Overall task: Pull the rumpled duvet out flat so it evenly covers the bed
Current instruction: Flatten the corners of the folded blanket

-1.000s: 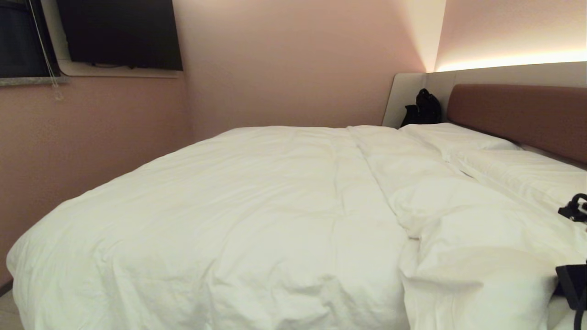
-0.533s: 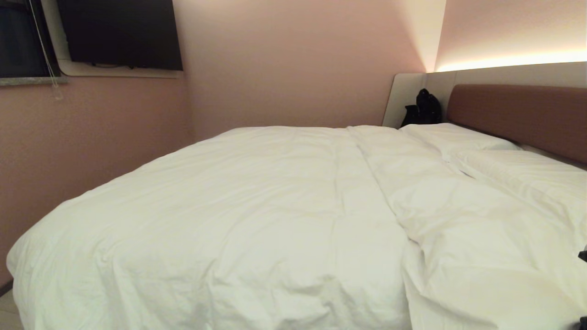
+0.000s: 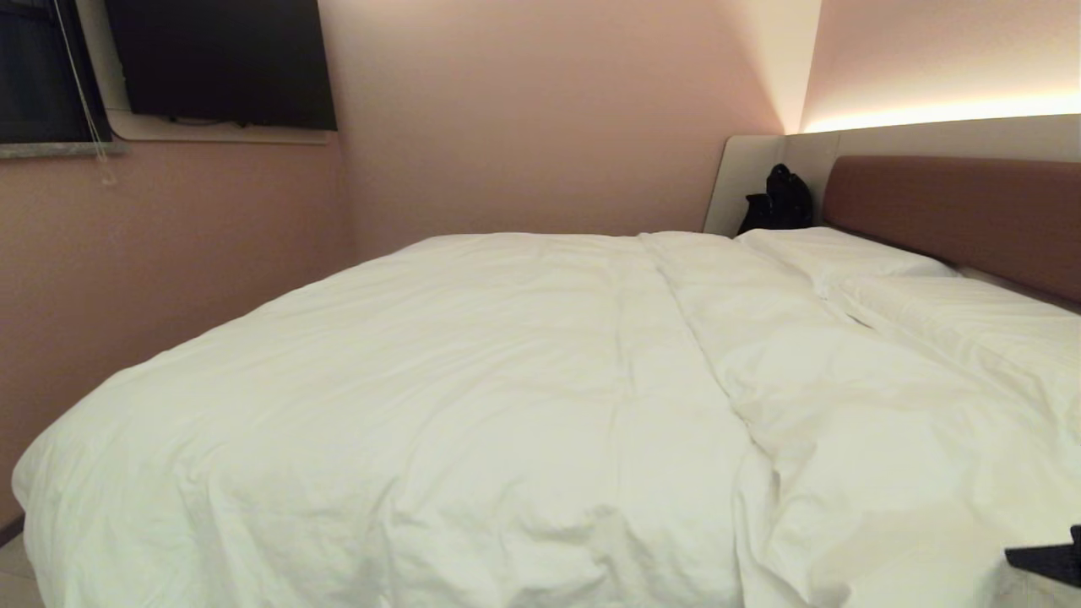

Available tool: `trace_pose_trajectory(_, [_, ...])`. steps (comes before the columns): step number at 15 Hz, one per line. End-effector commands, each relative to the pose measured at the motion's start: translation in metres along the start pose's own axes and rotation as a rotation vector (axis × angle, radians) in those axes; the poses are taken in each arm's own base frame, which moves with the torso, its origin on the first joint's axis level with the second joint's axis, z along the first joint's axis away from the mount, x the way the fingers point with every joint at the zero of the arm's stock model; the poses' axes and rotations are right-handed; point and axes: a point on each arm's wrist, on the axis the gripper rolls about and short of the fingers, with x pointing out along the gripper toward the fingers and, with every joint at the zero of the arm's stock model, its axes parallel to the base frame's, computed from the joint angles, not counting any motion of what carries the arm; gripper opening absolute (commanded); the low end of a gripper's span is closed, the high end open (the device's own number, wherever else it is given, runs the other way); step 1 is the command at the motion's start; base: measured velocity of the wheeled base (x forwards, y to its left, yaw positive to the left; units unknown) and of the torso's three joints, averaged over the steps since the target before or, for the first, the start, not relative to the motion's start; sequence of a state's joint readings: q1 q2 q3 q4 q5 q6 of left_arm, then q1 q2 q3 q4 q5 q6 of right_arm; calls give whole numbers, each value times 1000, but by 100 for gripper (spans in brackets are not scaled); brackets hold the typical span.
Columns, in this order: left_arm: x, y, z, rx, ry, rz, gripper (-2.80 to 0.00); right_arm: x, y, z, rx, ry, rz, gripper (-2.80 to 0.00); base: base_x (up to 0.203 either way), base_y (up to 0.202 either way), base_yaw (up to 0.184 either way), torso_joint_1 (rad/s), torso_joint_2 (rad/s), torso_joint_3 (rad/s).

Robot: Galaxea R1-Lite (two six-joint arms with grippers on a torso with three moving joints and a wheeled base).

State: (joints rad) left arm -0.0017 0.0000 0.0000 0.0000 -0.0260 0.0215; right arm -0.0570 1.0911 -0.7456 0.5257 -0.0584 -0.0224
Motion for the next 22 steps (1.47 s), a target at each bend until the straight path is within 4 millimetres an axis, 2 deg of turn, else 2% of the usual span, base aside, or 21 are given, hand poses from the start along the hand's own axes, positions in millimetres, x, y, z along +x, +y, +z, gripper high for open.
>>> trace_pose_trajectory(1, [0, 0, 0, 0, 0, 0, -280, -17, 2, 28, 27, -101, 146, 0, 0, 0, 0, 0, 0, 0])
trace_pose_trajectory(4, [0, 0, 0, 0, 0, 0, -280, -40, 1, 54, 83, -199, 199, 0, 0, 0, 0, 0, 0, 0])
trace_pose_trajectory(6, [0, 0, 0, 0, 0, 0, -280, -49, 0, 61, 113, -202, 202, 0, 0, 0, 0, 0, 0, 0])
trace_pose_trajectory(7, [0, 0, 0, 0, 0, 0, -280, -48, 0, 57, 118, -157, 200, -280, 0, 0, 0, 0, 0, 0])
trace_pose_trajectory(10, [0, 0, 0, 0, 0, 0, -280, -33, -1, 50, 145, -3, 186, -280, 0, 0, 0, 0, 0, 0])
trace_pose_trajectory(12, [0, 0, 0, 0, 0, 0, -280, -11, -8, 52, 199, 118, 151, -280, 0, 0, 0, 0, 0, 0])
trace_pose_trajectory(13, [0, 0, 0, 0, 0, 0, -280, -7, -10, 51, 214, 147, 141, -280, 0, 0, 0, 0, 0, 0])
trace_pose_trajectory(15, [0, 0, 0, 0, 0, 0, -280, 17, -16, 54, 249, 243, 121, -280, 0, 0, 0, 0, 0, 0])
trace_pose_trajectory(17, [0, 0, 0, 0, 0, 0, -280, 29, -20, 55, 274, 283, 112, -280, 0, 0, 0, 0, 0, 0])
trace_pose_trajectory(19, [0, 0, 0, 0, 0, 0, -280, 72, -31, 59, 323, 403, 114, -280, 0, 0, 0, 0, 0, 0])
trace_pose_trajectory(20, [0, 0, 0, 0, 0, 0, -280, 95, -38, 58, 355, 466, 116, -280, 0, 0, 0, 0, 0, 0])
trace_pose_trajectory(22, [0, 0, 0, 0, 0, 0, -280, 129, -57, 49, 407, 546, 111, -280, 0, 0, 0, 0, 0, 0])
